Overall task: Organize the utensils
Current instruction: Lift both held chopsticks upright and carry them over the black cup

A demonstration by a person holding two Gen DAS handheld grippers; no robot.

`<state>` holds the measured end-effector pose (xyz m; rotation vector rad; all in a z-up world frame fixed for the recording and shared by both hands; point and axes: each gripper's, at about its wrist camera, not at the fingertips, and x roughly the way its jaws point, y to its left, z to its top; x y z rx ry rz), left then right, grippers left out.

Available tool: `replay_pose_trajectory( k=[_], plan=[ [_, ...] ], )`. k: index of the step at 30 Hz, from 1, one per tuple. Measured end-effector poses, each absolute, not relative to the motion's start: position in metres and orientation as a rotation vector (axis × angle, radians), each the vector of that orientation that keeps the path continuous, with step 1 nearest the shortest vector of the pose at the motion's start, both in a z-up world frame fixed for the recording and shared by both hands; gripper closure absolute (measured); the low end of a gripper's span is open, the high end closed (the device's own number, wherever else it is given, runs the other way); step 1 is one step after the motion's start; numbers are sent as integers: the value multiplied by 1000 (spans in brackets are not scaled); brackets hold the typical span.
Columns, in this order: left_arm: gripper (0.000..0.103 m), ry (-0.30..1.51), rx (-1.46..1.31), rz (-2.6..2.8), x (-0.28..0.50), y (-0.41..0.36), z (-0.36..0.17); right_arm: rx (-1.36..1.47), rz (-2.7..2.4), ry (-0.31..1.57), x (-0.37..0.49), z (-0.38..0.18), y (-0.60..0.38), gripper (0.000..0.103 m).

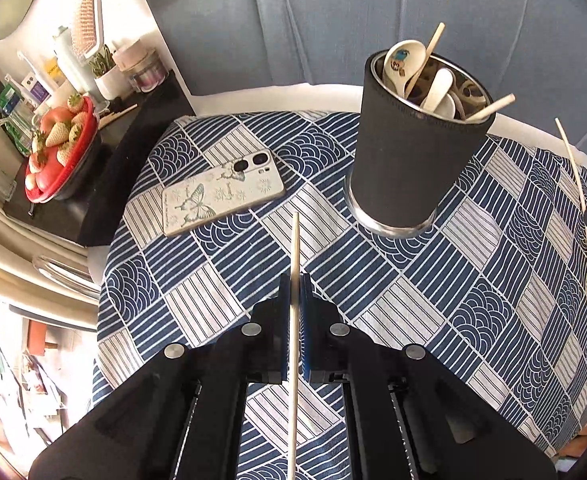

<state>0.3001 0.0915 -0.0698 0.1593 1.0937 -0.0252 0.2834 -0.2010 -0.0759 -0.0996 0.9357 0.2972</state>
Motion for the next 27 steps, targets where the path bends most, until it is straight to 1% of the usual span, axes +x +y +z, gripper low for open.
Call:
replay_pose_trajectory(
  k=[9, 15, 27],
  plan=[
    [98, 1049, 204, -54, 334, 88, -29, -100, 259, 857, 309, -35, -196, 99],
    [98, 982, 211, -85, 355, 89, -1, -82, 254, 808, 324, -16, -187, 99],
    [98, 859, 112, -108, 384, 93, 37, 48, 409, 543, 333, 23, -175, 99]
  ],
)
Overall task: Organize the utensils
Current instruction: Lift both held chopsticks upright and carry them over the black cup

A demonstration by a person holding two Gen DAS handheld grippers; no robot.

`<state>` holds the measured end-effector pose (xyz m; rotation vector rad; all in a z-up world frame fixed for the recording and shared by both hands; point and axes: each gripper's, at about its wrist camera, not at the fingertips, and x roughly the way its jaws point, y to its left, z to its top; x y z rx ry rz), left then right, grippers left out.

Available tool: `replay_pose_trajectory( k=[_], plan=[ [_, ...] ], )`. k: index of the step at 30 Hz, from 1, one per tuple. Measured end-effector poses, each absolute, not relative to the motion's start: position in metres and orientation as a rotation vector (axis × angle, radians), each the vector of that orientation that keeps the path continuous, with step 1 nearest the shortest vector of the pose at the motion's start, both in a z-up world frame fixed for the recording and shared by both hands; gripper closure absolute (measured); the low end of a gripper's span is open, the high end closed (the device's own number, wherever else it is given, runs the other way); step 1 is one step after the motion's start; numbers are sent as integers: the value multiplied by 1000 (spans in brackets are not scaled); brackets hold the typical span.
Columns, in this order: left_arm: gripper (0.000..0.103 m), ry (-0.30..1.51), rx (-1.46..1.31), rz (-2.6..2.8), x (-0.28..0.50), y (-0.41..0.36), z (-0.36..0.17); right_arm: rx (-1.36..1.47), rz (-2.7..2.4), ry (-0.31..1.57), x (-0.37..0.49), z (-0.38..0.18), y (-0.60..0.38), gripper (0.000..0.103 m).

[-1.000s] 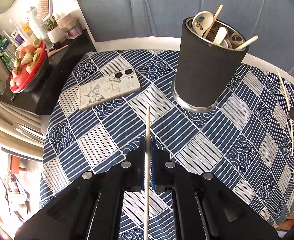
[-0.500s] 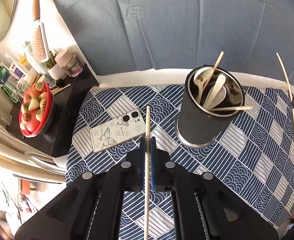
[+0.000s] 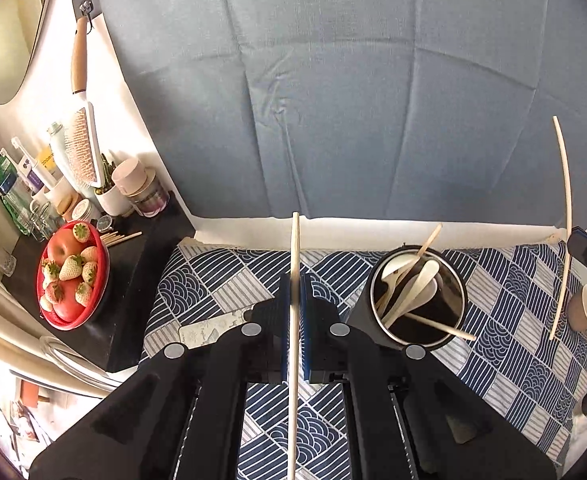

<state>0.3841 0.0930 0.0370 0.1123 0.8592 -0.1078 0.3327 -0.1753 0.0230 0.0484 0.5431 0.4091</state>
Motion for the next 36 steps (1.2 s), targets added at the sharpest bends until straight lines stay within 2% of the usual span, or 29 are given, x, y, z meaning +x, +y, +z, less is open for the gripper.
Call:
replay_pose_trajectory(
  k=[20, 28, 36],
  plan=[
    [98, 581, 6, -303, 414, 69, 76, 141, 556, 406, 389, 16, -143, 98],
    [98, 494, -55, -355, 422, 62, 64, 193, 601, 379, 403, -1, -139, 98],
    [98, 491, 32, -369, 425, 38, 45, 247, 609, 381, 403, -24, -140, 98]
  ],
)
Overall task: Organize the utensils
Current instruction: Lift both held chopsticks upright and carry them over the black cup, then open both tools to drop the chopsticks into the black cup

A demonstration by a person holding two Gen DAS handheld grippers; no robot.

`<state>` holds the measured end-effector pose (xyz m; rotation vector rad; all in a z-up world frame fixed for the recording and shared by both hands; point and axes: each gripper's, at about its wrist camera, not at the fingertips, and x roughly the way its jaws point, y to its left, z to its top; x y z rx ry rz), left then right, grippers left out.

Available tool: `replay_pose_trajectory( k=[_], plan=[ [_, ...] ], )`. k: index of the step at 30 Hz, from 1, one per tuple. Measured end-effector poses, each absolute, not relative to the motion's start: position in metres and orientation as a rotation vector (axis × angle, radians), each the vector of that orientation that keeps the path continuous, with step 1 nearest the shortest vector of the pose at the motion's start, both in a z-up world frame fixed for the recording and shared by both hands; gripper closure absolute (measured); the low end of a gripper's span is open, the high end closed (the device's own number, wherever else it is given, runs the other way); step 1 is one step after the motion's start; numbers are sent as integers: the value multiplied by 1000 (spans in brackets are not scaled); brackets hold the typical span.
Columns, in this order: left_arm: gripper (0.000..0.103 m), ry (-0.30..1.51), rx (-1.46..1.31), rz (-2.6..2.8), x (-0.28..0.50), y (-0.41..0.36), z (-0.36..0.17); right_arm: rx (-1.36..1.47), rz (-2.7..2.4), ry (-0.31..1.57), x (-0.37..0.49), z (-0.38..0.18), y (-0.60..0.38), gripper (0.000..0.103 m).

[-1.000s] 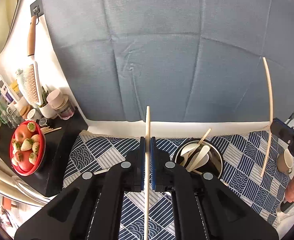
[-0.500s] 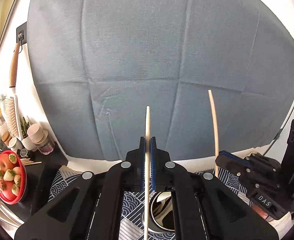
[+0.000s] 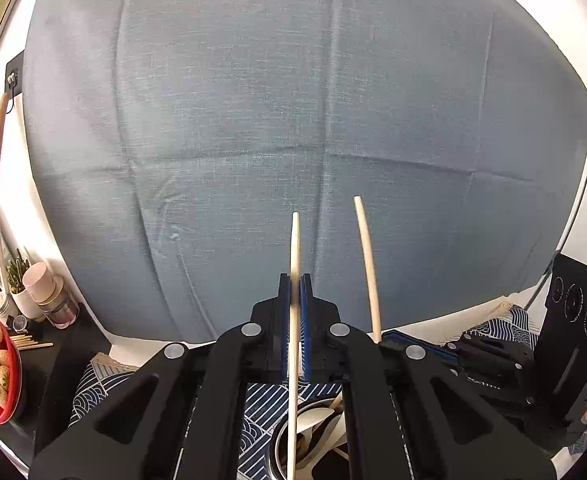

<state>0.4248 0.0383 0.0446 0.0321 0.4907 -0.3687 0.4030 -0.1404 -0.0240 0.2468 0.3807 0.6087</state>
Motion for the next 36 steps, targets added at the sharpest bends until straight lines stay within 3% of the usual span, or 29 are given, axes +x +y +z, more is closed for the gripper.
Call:
replay_pose_trajectory(
  k=[23, 28, 30, 32, 36],
  plan=[
    [97, 536, 32, -360, 398, 40, 4, 155, 598, 506, 384, -56, -128, 95],
    [76, 527, 33, -321, 380, 48, 12, 140, 574, 499, 370, -44, -136, 94],
    [60, 525, 36, -293, 371, 50, 14, 119, 553, 503, 363, -41, -138, 92],
    [50, 529, 34, -285, 361, 52, 15, 106, 532, 508, 356, -36, -140, 70],
    [30, 545, 51, -263, 338, 52, 18, 79, 515, 517, 332, -28, -144, 55]
  ],
)
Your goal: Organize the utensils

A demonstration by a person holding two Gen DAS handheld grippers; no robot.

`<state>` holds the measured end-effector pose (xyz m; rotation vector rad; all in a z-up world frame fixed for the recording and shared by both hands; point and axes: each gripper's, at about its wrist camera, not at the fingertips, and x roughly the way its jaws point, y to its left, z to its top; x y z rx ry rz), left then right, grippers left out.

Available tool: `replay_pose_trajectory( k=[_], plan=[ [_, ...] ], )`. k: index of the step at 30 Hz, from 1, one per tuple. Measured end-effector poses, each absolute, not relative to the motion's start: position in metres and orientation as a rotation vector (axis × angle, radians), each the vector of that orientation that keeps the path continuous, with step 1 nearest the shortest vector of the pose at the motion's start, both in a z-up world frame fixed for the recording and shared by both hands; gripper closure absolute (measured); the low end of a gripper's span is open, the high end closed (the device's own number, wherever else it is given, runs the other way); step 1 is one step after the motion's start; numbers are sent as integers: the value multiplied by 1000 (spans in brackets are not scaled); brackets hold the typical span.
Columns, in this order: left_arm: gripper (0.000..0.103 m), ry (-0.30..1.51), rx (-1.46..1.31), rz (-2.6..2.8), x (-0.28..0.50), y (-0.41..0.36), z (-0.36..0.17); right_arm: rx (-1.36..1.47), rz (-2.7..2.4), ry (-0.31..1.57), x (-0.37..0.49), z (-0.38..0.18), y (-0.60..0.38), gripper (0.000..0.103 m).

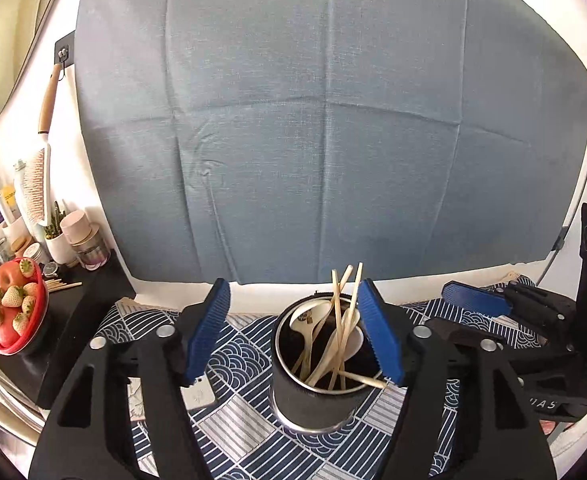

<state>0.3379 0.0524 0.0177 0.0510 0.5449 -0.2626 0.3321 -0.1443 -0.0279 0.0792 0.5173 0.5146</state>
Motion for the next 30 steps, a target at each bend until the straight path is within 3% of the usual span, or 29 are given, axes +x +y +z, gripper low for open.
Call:
replay_pose_trajectory(
  k=[2, 4, 7, 30],
  plan=[
    [20, 553, 58, -245, 326, 53, 20, 52, 486, 525, 319, -24, -146, 35],
    [15, 560, 70, -220, 314, 53, 21, 45, 454, 527, 305, -20, -150, 24],
    [10, 573, 65, -193, 295, 55, 23, 51, 434, 536, 287, -15, -158, 18],
    [6, 724, 37, -100, 120, 64, -13, 43, 327, 677, 128, -24, -168, 9]
  ],
)
